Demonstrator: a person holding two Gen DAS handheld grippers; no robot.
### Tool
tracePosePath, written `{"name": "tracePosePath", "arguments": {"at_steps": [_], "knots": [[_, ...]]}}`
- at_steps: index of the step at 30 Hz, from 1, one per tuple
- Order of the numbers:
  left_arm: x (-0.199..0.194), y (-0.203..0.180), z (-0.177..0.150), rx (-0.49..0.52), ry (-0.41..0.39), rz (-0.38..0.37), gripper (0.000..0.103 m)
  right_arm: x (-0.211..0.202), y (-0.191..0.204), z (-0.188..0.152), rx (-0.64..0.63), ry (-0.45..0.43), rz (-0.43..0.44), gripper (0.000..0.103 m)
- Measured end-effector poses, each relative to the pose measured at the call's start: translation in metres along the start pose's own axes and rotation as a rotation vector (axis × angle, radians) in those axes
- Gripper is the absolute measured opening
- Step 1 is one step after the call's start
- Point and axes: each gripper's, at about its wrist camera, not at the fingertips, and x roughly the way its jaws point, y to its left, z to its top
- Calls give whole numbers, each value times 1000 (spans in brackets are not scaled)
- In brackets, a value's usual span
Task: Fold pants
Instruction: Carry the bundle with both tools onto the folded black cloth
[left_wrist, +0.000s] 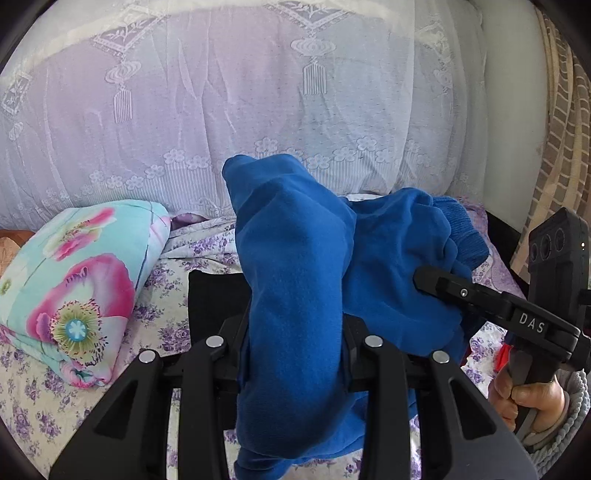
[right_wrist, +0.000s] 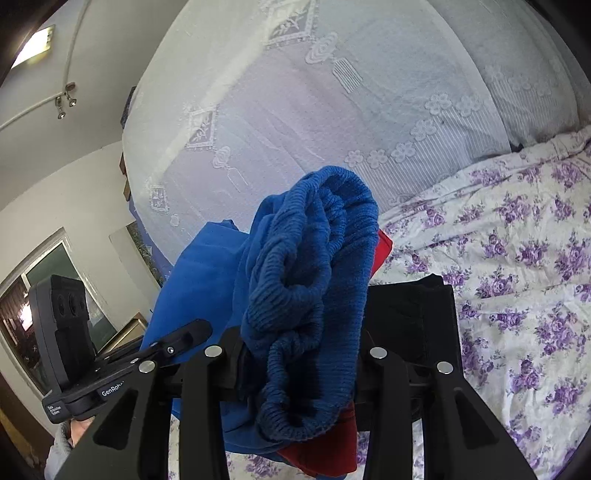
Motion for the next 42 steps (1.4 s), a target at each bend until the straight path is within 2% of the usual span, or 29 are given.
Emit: {"name": "tracePosePath", "arguments": {"at_steps": [7, 10, 11, 13, 15, 18, 21, 23, 25, 29, 33, 34, 36, 38, 40, 42], "knots": [[75, 31, -24, -74, 83, -6, 34, 62, -40, -22, 5, 72, -57, 38], [108, 49, -45, -112, 144, 0, 36, 90, -59, -42, 7, 139, -120, 38], [118, 54, -51, -124, 160, 6, 40, 98, -67, -50, 7, 157, -142, 39], [131, 65, -63, -152, 163, 4, 52, 103, -76, -56, 8, 145, -129, 39], [135, 74, -67, -187, 150, -2, 68, 104, -78, -57, 9, 142, -117, 39], [138, 80, -65, -218, 152, 1, 75, 105, -73, -56, -20, 155, -134, 40], [129, 77, -60, -219, 146, 28, 74, 101, -66, -51, -42, 172, -140, 46], [118, 74, -56, -184, 116, 69, 74, 93, -60, -46, -51, 165, -145, 60], [104, 71, -48, -155, 84, 104, 74, 82, -56, -40, -55, 137, -161, 64], [81, 75, -31, -163, 31, 121, 72, 54, -40, -29, -97, 38, -225, 64], [73, 68, -21, -151, 3, 115, 70, 37, -6, -30, -239, -50, -233, 62], [77, 65, -20, -143, 9, 119, 70, 37, 1, -32, -272, -57, -222, 58], [86, 58, -21, -127, 21, 146, 69, 48, 9, -38, -328, -16, -202, 56], [102, 55, -24, -117, 58, 168, 66, 66, 5, -41, -347, 39, -226, 49], [122, 59, -29, -130, 114, 181, 63, 80, -7, -41, -324, 62, -257, 47], [135, 66, -34, -141, 129, 192, 64, 89, -25, -38, -259, 76, -253, 47]]}}
